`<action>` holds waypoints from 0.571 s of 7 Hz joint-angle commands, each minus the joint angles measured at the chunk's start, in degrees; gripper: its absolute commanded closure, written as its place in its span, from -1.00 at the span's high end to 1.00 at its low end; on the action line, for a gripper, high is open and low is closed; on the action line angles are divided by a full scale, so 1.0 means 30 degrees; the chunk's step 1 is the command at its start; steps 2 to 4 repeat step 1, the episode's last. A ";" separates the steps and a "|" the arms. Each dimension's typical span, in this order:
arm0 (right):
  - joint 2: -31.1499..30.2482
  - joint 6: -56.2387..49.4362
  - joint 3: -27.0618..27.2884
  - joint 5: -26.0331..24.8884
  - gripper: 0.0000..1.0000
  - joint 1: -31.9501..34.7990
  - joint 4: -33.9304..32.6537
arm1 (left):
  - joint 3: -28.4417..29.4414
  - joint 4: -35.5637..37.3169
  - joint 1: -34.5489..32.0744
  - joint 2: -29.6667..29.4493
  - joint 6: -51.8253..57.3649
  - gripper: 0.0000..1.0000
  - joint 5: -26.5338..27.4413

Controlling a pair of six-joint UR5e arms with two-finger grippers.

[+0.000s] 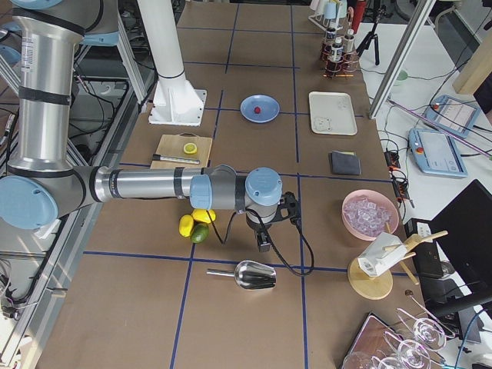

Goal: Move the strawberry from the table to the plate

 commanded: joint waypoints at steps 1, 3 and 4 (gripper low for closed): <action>0.0086 0.0000 0.0004 0.0019 1.00 -0.0006 -0.0015 | 0.0178 0.0029 0.0002 -0.0957 -0.0001 1.00 0.0000; 0.0086 0.0000 0.0004 0.0019 1.00 -0.0006 -0.0015 | 0.0178 0.0029 0.0002 -0.0957 -0.0001 1.00 0.0000; 0.0086 0.0000 0.0004 0.0019 1.00 -0.0006 -0.0015 | 0.0178 0.0029 0.0002 -0.0957 -0.0001 1.00 0.0000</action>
